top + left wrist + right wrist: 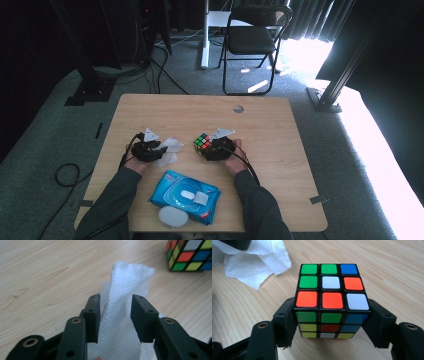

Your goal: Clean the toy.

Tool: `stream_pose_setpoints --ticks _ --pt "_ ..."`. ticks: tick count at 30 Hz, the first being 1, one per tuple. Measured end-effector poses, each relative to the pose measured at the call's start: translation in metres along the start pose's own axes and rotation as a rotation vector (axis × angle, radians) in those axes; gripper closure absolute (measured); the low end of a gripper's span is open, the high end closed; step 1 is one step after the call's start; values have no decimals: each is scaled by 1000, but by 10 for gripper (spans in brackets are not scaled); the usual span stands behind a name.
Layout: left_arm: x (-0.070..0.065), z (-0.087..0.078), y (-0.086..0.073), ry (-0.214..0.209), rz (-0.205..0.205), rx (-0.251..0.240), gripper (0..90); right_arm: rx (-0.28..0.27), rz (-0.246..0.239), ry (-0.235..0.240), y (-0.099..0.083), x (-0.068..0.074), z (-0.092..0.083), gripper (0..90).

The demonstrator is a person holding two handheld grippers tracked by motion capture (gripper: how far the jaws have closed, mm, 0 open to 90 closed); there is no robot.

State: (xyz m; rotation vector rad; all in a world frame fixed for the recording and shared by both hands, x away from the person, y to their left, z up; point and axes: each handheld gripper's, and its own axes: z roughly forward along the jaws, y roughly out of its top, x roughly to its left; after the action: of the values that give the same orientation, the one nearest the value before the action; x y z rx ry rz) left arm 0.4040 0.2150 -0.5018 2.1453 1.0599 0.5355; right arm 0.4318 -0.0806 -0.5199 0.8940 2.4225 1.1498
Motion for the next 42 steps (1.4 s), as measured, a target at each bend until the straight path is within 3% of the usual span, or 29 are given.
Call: stream_pose_setpoints --ticks 5,11,16,23,33,42 --pt "3 -12 3 -18 -22 -50 536 3 22 1 -4 -2 2 342" --pt "8 -19 3 -17 -40 -76 528 0 39 10 -5 -3 2 338" --pt "10 -20 2 -8 -53 -84 523 -10 48 21 -5 -4 0 248" --pt "12 -24 1 -1 -67 -100 523 -32 40 12 -4 -3 -7 224" --pt "17 -28 0 6 -87 -113 530 -83 31 12 -5 -3 -27 219" --pt "20 -31 -1 13 -98 -117 552 -97 42 -7 -13 -8 -35 244"
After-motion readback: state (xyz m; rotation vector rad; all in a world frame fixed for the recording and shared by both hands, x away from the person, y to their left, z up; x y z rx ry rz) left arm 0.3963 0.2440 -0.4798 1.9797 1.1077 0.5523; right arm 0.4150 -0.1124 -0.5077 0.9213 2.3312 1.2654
